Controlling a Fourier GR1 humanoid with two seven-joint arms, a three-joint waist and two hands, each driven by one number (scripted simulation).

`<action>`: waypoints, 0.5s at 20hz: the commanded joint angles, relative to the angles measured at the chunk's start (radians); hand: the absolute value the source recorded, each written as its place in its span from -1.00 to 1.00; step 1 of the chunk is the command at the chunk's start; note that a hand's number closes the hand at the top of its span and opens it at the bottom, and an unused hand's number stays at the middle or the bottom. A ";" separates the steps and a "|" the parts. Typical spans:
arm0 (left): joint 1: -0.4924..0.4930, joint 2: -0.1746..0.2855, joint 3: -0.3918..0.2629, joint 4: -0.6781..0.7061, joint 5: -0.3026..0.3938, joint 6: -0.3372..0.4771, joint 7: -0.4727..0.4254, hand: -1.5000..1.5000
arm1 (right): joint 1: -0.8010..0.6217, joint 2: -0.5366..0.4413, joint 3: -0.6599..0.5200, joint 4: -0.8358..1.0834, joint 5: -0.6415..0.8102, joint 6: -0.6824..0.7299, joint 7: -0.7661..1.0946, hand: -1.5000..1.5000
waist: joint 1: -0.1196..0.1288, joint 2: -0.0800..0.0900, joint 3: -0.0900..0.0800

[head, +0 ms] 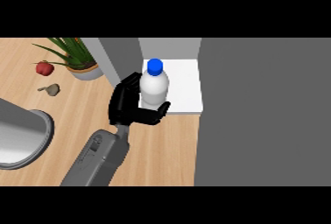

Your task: Pick up the bottled water, place it into the cabinet and close the cabinet

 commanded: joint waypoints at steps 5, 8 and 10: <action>-0.260 -0.001 0.003 0.126 -0.090 0.131 0.062 1.00 | -0.010 0.009 0.035 -0.067 -0.016 -0.030 0.065 -1.00 | -0.016 0.006 0.001; -0.308 0.001 -0.004 0.210 -0.117 0.189 0.038 1.00 | -0.035 -0.001 0.006 0.027 0.002 0.000 0.005 -1.00 | -0.033 0.012 0.001; -0.315 -0.003 -0.039 0.219 -0.106 0.234 0.033 1.00 | -0.043 -0.035 -0.036 0.000 -0.069 0.024 0.032 -1.00 | -0.040 0.013 0.001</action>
